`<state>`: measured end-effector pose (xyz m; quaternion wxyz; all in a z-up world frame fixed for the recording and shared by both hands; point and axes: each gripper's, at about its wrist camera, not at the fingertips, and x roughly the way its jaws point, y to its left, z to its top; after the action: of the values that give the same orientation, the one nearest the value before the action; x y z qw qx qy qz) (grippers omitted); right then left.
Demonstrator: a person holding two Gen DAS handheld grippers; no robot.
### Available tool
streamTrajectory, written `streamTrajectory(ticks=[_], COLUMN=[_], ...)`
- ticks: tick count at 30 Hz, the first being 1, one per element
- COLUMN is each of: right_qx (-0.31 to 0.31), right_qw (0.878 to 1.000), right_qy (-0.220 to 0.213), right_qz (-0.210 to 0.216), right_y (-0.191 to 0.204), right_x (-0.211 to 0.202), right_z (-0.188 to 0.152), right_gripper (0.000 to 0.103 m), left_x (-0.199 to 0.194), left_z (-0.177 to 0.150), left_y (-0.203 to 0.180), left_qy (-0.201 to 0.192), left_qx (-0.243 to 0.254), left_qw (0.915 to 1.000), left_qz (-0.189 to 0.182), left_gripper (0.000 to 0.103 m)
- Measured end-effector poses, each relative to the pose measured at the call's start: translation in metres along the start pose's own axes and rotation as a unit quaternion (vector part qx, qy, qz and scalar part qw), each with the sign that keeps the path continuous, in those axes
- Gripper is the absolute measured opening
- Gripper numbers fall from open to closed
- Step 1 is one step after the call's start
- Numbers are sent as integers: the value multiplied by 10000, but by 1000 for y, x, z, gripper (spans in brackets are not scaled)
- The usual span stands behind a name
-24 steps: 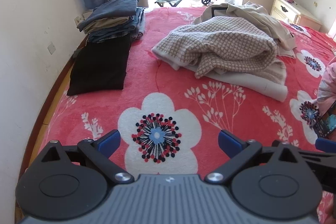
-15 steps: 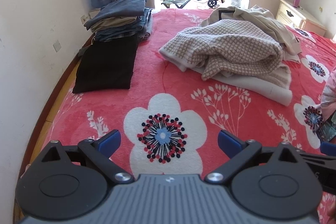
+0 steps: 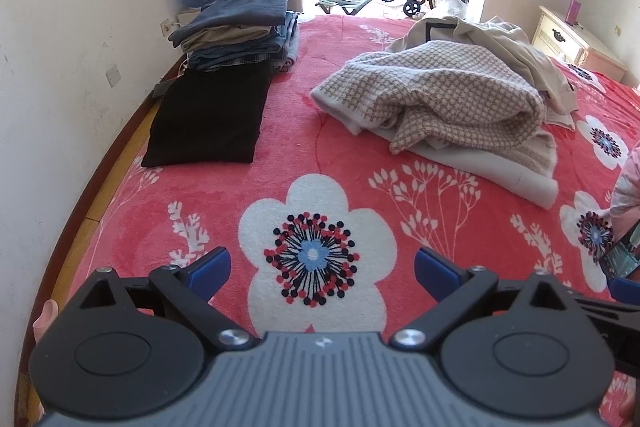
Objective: Fold clothes
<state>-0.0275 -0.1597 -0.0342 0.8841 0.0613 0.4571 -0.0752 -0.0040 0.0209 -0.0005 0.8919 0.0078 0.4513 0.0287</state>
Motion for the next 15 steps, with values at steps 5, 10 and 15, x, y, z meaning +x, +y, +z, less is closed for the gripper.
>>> streamTrajectory(ticks=[5,10,15], right_qx=[18,19,43], right_qw=[10000,10000,10000], right_qy=[20,20,13], right_qz=[-9,-40,-61], right_y=[-1,0,-1], right_x=[1,2,2], right_z=[0,0,-1], right_gripper=[93,93,93], left_x=[-4,-11,-15], left_z=[0,1,2], left_y=[2,-1,-3], left_qy=[-116,-359,-411], left_qx=[-122,-21,-66], left_qw=[9998,9992,9988], left_qz=[-122,-154,-267], left_gripper=[101,103,103])
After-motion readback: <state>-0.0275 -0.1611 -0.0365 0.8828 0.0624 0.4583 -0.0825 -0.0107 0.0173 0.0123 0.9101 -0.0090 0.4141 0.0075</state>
